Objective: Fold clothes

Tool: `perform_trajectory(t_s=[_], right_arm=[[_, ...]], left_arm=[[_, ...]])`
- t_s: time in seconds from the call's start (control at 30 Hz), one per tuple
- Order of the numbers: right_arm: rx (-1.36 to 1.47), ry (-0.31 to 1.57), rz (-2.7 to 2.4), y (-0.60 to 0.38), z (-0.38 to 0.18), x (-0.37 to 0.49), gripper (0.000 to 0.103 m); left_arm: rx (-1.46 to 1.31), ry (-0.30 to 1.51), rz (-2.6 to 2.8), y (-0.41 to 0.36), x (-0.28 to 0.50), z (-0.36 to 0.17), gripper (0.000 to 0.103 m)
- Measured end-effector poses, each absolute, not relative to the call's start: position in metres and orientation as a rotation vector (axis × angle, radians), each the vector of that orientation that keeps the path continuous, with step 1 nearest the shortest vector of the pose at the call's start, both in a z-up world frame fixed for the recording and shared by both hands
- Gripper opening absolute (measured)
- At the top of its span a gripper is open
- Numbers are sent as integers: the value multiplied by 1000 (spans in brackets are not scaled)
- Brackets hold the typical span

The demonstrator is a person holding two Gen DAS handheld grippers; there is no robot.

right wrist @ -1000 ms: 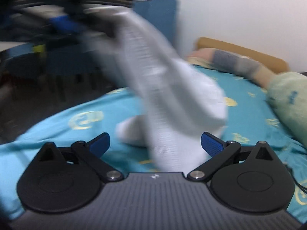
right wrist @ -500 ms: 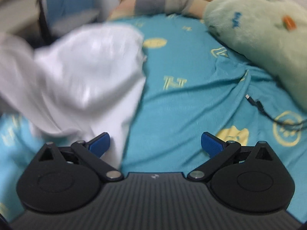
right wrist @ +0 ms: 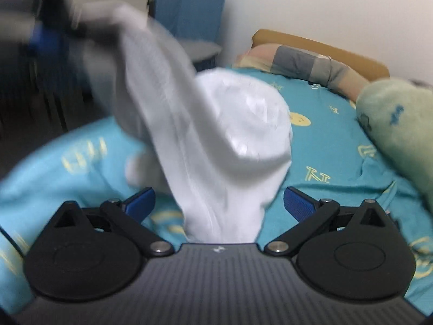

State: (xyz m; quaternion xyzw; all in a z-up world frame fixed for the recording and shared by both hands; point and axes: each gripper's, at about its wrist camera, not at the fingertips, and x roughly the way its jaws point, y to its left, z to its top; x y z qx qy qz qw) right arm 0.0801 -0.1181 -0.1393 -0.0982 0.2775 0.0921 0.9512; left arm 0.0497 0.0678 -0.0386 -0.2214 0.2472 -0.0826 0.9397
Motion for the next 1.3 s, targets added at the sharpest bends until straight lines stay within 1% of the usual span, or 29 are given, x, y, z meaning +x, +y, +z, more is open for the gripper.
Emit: perform_trajectory(t_s=[0.07,0.17,0.27,0.33,0.4,0.47,0.53,0.6,0.63,0.67,0.7,0.77,0.83,1.03,1.2,1.23,1.3], right_arm=[[-170,547,54,-131,-136,84,103],[58,506,-150,-179,-118,87,103],[225,556,-235,-214,-118,94,103],[195,589,-277,-215,-125,95,103],[194,534,-272,-215,-116,89,103],[192,479,-266,-215,-107,83,103],[191,424,-260,-214,-99,77,103],[189,369,-254,-214,-90,70,103],[185,346,-246,-213,-86,68,103],[178,332,-232,-212,-82,67,103],[172,323,-222,-211,-80,67,103],[164,314,-207,-208,-76,66,103],[160,307,-192,-205,-73,65,103],[185,302,-170,-205,-66,62,103],[211,294,-170,-210,-64,61,103],[207,277,-184,-210,-63,59,103],[181,220,-215,-211,-57,55,103]], left_arm=[[-465,514,-162,71,52,-41,14],[-459,559,-172,70,58,-50,14],[-408,627,-188,57,67,-63,14],[-346,656,-185,47,72,-72,15],[-302,686,-182,41,75,-80,17],[-288,711,-186,40,76,-84,24],[-274,728,-184,39,76,-86,42],[-219,718,-162,37,70,-83,47],[-174,715,-139,34,67,-81,58],[-129,712,-122,30,63,-80,63],[-83,709,-105,26,59,-78,65],[4,687,-117,16,50,-76,66],[99,656,-119,2,44,-76,75],[306,560,-127,-38,37,-84,77],[416,537,-29,-53,49,-101,80],[378,531,10,-45,50,-97,76],[291,517,93,-27,53,-88,75]])
